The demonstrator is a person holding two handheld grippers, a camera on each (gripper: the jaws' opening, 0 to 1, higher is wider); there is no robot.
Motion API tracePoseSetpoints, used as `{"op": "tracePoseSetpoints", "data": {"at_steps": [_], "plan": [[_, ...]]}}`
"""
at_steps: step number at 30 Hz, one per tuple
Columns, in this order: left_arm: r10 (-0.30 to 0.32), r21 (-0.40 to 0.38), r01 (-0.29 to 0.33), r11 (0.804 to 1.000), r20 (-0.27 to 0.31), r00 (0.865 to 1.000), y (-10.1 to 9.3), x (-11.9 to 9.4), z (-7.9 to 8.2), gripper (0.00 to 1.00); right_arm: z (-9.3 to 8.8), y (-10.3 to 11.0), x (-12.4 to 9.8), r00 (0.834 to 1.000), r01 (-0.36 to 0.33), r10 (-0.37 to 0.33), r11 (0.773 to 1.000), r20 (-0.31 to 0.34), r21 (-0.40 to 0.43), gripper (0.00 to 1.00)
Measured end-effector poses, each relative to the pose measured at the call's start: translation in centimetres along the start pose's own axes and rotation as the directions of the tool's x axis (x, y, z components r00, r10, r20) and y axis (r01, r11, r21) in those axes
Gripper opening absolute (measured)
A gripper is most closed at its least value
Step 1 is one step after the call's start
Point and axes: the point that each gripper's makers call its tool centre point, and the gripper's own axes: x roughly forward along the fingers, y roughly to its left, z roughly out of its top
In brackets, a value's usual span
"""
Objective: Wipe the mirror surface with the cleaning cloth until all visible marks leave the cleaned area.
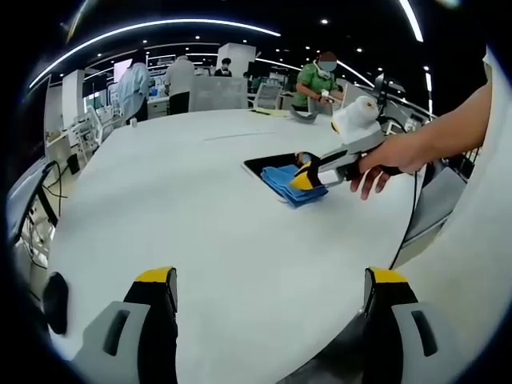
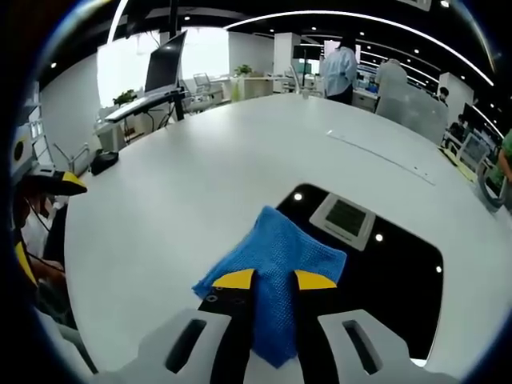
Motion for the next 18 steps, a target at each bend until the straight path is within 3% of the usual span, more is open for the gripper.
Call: {"op": "tracePoseSetpoints", "data": {"at_steps": [18], "plan": [[-0.014, 0.007, 0.014, 1.000, 0.009, 1.000, -0.25, 0.86, 0.92, 0.98, 0.11, 0.00, 0.10, 0.999, -0.010, 0.010, 1.000, 0.031, 0.014, 0.14]]}}
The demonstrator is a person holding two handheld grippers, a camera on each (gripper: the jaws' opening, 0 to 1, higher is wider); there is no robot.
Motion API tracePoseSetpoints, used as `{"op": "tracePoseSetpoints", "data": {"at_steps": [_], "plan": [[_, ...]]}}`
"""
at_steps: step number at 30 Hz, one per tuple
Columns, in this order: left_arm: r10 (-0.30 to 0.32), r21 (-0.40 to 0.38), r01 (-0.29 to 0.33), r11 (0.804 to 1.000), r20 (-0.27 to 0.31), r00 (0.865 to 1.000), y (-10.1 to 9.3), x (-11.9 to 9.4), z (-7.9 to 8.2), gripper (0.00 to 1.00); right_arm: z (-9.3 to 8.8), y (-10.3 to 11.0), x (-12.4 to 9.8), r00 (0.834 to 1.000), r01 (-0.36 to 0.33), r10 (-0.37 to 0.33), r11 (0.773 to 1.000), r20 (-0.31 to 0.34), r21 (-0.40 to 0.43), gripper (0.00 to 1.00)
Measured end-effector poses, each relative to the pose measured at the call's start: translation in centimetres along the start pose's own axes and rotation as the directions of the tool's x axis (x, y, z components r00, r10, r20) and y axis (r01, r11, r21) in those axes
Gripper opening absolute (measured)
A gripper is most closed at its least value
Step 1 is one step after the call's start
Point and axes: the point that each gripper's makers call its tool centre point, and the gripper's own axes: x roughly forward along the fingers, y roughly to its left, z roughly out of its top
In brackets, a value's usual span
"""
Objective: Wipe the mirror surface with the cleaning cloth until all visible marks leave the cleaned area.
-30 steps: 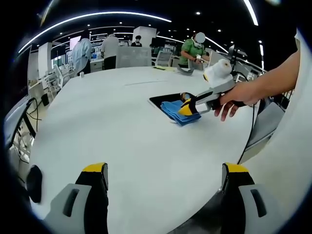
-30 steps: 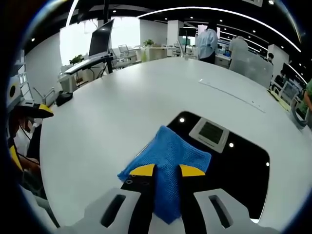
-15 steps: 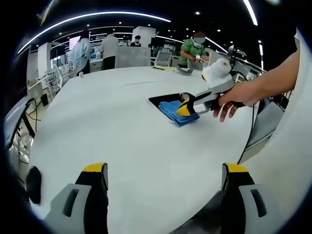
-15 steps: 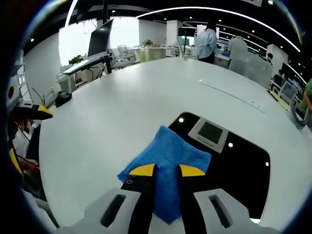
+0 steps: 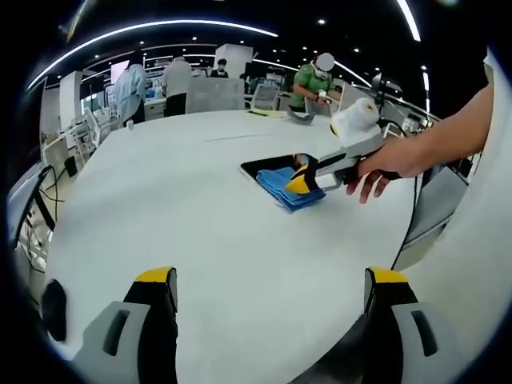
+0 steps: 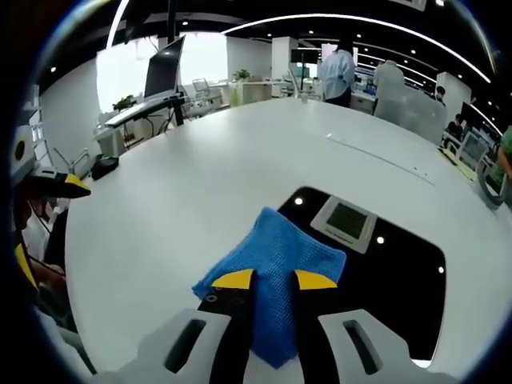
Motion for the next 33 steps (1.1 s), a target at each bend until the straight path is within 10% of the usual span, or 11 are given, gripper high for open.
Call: {"op": "tracePoseSetpoints", "data": {"at_steps": [17, 33], "plan": [[-0.015, -0.001, 0.015, 1.000, -0.003, 1.000, -0.8, 0.6, 0.1, 0.98, 0.1, -0.1, 0.0, 1.000, -0.017, 0.018, 1.000, -0.012, 0.014, 0.16], [-0.020, 0.007, 0.021, 1.000, -0.018, 1.000, -1.5, 0.8, 0.0, 0.98, 0.3, 0.8, -0.8, 0.998, -0.064, 0.064, 0.998, 0.002, 0.007, 0.38]]}}
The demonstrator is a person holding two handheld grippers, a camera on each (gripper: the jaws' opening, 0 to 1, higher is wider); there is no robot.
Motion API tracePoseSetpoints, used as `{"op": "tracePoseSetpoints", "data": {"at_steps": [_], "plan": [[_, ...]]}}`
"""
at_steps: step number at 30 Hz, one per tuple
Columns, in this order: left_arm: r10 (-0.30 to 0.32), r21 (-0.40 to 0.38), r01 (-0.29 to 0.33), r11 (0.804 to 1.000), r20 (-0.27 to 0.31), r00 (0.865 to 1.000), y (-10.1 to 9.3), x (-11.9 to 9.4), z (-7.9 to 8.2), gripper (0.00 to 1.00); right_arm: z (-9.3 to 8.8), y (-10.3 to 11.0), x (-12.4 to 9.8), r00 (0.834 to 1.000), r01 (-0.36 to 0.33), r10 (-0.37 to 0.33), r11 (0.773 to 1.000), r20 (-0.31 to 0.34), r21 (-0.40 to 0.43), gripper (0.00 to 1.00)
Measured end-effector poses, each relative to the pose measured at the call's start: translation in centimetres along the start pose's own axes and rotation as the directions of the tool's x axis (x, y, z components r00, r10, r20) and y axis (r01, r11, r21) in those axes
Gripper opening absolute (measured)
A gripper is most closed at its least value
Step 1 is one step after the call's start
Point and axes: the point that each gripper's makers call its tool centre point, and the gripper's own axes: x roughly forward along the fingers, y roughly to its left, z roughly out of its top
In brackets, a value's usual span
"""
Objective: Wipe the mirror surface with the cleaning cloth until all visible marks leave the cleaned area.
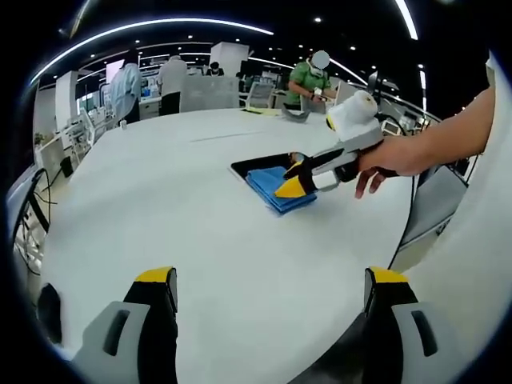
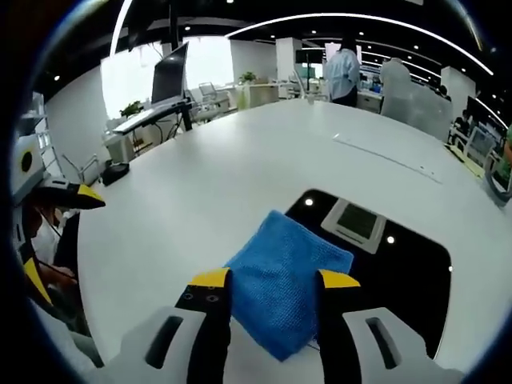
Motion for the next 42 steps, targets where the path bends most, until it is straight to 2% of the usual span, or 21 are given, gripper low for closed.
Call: {"op": "tracePoseSetpoints", "data": {"at_steps": [5, 7, 9, 11, 16, 42], "plan": [[0.000, -0.004, 0.000, 1.000, -0.005, 1.000, -0.4, 0.0, -0.3, 0.98, 0.4, -0.1, -0.1, 1.000, 0.007, -0.007, 1.000, 0.013, -0.020, 0.32], [0.000, -0.005, 0.000, 1.000, -0.008, 1.000, -0.4, -0.1, -0.4, 0.98, 0.7, -0.2, -0.1, 1.000, 0.008, -0.007, 1.000, 0.022, -0.021, 0.26], [0.002, -0.006, -0.002, 1.000, -0.012, 1.000, -0.4, -0.1, -0.7, 0.98, 0.6, -0.3, -0.1, 1.000, 0.013, -0.012, 0.999, 0.010, -0.048, 0.21], [0.004, -0.008, -0.005, 1.000, -0.015, 1.000, -0.3, -0.2, -0.8, 0.98, 0.2, -0.5, 0.1, 1.000, 0.019, -0.019, 0.998, -0.004, -0.059, 0.21], [0.011, -0.012, -0.011, 1.000, -0.009, 1.000, -0.2, -0.4, -0.6, 0.98, -0.5, -0.9, 0.2, 1.000, 0.018, -0.018, 1.000, -0.024, -0.011, 0.17], [0.023, -0.026, -0.024, 0.999, -0.020, 1.000, 0.7, -0.7, -1.1, 0.98, 0.3, -1.6, 1.4, 0.999, 0.040, -0.040, 0.999, -0.017, -0.016, 0.14]]}}
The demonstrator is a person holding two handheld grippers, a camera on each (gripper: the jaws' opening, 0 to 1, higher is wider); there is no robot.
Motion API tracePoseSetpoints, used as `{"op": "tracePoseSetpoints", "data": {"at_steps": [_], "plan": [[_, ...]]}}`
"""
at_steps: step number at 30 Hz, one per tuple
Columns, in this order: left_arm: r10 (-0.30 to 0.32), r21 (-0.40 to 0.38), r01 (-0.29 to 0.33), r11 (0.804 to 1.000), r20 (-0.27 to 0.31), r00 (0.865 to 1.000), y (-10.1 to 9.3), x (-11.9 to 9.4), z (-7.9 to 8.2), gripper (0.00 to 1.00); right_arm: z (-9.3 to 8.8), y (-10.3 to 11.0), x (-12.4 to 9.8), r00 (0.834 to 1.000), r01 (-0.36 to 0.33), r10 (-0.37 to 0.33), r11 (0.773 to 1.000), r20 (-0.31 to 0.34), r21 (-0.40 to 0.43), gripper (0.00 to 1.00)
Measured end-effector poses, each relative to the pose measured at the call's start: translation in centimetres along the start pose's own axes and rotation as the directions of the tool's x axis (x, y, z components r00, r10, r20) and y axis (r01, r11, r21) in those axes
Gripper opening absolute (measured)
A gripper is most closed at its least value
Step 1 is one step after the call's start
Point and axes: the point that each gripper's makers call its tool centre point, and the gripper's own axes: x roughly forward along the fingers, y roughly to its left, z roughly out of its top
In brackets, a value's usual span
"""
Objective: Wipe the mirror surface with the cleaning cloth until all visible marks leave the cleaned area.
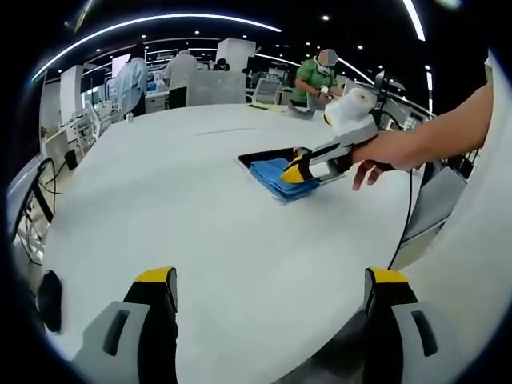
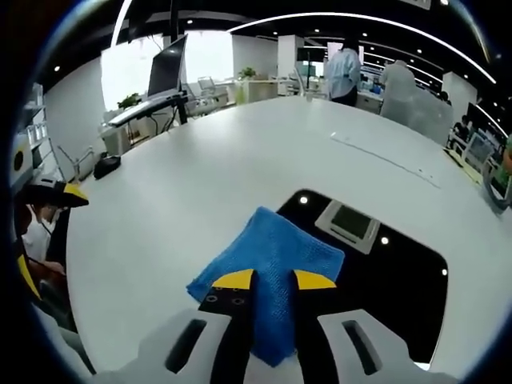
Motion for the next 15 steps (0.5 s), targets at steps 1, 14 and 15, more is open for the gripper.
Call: {"op": "tracePoseSetpoints", "data": {"at_steps": [1, 14, 15], "plan": [[0.000, -0.001, 0.000, 1.000, 0.000, 1.000, 0.01, 0.00, 0.01, 0.98, 0.04, -0.02, 0.06, 1.000, 0.002, -0.002, 1.000, -0.001, 0.001, 0.14], [0.000, -0.006, 0.000, 1.000, 0.000, 1.000, 0.13, -0.16, -0.28, 0.98, 0.65, -0.57, 0.85, 1.000, 0.017, -0.017, 1.000, -0.001, 0.015, 0.13], [-0.001, -0.008, 0.001, 1.000, -0.001, 1.000, 0.14, -0.19, -0.35, 0.98, 0.70, -0.62, 0.92, 1.000, 0.018, -0.018, 1.000, -0.001, 0.016, 0.13]]}}
